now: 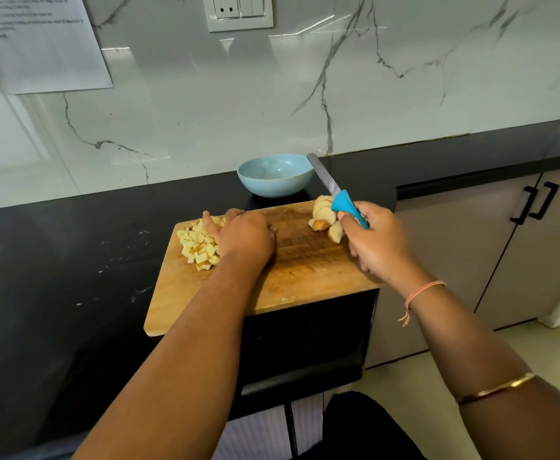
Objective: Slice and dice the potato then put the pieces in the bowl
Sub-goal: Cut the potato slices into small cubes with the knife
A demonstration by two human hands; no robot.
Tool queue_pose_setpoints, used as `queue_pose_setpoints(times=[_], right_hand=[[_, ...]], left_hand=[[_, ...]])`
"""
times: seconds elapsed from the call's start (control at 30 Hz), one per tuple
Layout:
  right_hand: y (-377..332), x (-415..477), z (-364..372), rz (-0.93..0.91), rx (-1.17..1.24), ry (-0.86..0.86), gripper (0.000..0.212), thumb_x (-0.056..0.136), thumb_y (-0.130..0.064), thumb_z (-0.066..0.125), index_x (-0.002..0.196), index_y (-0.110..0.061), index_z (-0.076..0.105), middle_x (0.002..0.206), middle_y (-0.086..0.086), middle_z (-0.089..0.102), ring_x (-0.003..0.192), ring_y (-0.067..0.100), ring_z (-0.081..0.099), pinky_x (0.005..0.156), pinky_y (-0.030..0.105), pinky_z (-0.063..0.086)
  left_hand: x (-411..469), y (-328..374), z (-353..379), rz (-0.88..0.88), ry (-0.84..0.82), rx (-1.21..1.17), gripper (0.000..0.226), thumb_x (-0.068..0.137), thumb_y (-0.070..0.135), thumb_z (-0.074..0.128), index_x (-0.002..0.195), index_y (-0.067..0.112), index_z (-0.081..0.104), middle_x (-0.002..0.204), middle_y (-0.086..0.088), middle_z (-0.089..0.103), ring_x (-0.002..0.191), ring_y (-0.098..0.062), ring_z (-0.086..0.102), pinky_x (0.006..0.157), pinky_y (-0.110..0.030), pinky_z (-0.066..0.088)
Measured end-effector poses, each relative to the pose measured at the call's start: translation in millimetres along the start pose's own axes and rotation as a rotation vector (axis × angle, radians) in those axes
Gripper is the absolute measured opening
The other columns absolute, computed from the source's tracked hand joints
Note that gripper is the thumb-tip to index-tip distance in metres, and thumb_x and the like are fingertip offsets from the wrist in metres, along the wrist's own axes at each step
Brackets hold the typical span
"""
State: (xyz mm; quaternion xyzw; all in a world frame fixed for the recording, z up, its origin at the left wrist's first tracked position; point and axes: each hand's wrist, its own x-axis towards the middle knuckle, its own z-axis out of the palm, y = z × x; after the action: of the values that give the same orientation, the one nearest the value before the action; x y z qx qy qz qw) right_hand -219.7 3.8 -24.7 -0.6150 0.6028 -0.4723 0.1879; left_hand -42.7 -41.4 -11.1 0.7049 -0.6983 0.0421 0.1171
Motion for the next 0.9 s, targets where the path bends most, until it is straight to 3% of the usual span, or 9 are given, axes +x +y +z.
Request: queue_pose_setpoints(times=[0.13,0.3,0.43,0.57,0.8,0.9], right_hand=[[-2.6,-6.3,-4.1,0.019,0.191,-0.022,0.024,0.098,-0.032,0.048,0.114,-0.019,0.06,0.063,0.004,0.052,0.035,0.003,0.041,0.034,0.018,0.033],[-5.2,-7.9,-8.2,0.073,0.323,-0.004,0.021,0.098,-0.032,0.049,0.108,-0.017,0.059,0.062,0.007,0.05,0.033,0.004,0.039,0.033,0.017,0.034],[-4.7,-8.8,-9.2,0.059,0.313,-0.018,0.02,0.098,-0.032,0.048,0.105,-0.017,0.059,0.062,0.007,0.051,0.034,0.004,0.04,0.033,0.018,0.035],[-4.5,-7.8,-8.1,0.06,0.305,-0.018,0.02,0.098,-0.031,0.048,0.103,-0.015,0.059,0.063,0.006,0.05,0.033,0.003,0.04,0.034,0.017,0.035],[-3.1,-7.0,-6.0,0.041,0.251,-0.013,0.02,0.098,-0.033,0.048,0.103,-0.016,0.058,0.063,0.005,0.052,0.033,0.003,0.042,0.034,0.015,0.036],[-2.3,-5.8,-5.1,0.036,0.23,-0.013,0.022,0.098,-0.034,0.048,0.106,-0.015,0.058,0.064,0.004,0.053,0.034,0.002,0.043,0.036,0.015,0.038]], left_hand=[[-1.0,-4.0,-1.6,-0.026,0.142,-0.115,0.028,0.097,0.037,0.047,0.109,0.021,0.067,0.128,0.001,0.056,0.131,-0.022,0.036,0.114,-0.054,0.007],[-2.5,7.1,-1.5,0.085,0.327,-0.291,0.023,0.094,0.022,0.053,0.114,0.023,0.065,0.116,-0.001,0.062,0.111,-0.02,0.054,0.106,-0.038,0.022],[-1.6,36.4,0.8,0.28,0.217,-0.216,0.029,0.097,0.028,0.047,0.124,0.025,0.058,0.118,0.002,0.063,0.115,-0.02,0.052,0.103,-0.039,0.031],[5.2,49.7,6.9,0.28,-0.018,-0.227,0.034,0.095,0.025,0.05,0.129,0.024,0.048,0.125,-0.002,0.059,0.121,-0.024,0.046,0.106,-0.045,0.037],[13.5,49.7,11.8,0.221,-0.013,-0.365,0.025,0.087,0.036,0.063,0.107,0.031,0.048,0.109,0.008,0.062,0.109,-0.018,0.05,0.099,-0.043,0.041],[11.6,49.5,14.7,0.215,0.006,-0.41,0.032,0.081,0.042,0.067,0.102,0.034,0.043,0.097,0.011,0.06,0.098,-0.013,0.051,0.091,-0.038,0.041]])
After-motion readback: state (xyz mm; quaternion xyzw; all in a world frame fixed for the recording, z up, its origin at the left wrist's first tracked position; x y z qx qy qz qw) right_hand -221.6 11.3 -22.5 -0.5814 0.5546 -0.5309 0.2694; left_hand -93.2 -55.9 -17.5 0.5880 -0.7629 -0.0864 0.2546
